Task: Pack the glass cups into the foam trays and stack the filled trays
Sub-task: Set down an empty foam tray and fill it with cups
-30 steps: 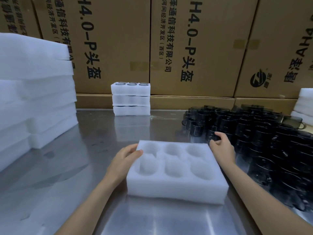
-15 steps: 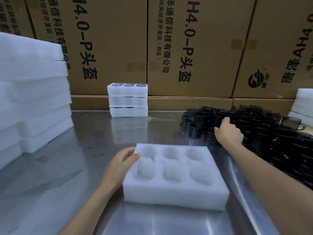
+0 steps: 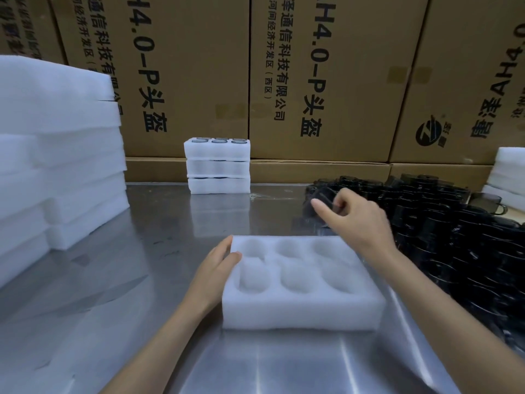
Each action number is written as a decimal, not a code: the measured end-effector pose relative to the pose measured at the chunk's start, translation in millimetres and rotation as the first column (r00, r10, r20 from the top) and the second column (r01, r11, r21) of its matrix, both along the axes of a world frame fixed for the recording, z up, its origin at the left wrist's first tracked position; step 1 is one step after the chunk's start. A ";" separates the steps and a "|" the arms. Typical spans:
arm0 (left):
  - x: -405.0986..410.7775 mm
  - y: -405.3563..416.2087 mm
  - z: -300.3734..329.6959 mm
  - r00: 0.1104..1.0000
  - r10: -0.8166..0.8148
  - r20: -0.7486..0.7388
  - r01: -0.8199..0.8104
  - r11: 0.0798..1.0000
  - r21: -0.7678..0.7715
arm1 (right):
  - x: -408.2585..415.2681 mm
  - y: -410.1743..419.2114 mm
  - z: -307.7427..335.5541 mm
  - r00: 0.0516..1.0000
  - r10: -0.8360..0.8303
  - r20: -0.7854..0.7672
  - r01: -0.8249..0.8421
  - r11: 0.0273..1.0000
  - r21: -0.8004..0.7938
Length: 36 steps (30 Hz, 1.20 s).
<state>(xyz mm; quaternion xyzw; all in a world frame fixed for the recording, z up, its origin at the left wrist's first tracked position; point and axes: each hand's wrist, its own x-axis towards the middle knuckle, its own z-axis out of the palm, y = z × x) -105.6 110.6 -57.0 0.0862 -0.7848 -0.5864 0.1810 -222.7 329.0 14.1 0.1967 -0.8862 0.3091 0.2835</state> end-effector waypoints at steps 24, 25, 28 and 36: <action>11.0 9.0 20.9 0.918 -0.120 -0.377 0.032 0.972 -0.231 | 34.7 -72.2 -29.5 0.797 0.516 0.315 -0.406 0.843 -0.354; 11.1 9.0 19.8 0.912 -0.114 -0.395 0.021 0.972 -0.233 | 33.7 -73.4 -30.3 0.808 0.508 0.297 -0.401 0.845 -0.354; 7.6 8.1 15.6 0.900 -0.042 -0.435 -0.051 0.978 -0.201 | 34.4 -74.9 -30.9 0.792 0.549 0.266 -0.449 0.820 -0.355; -12.9 2.5 -7.0 0.986 -0.053 -0.161 0.079 0.984 0.162 | 43.2 -82.4 -32.3 0.779 0.571 0.260 -0.587 0.809 -0.018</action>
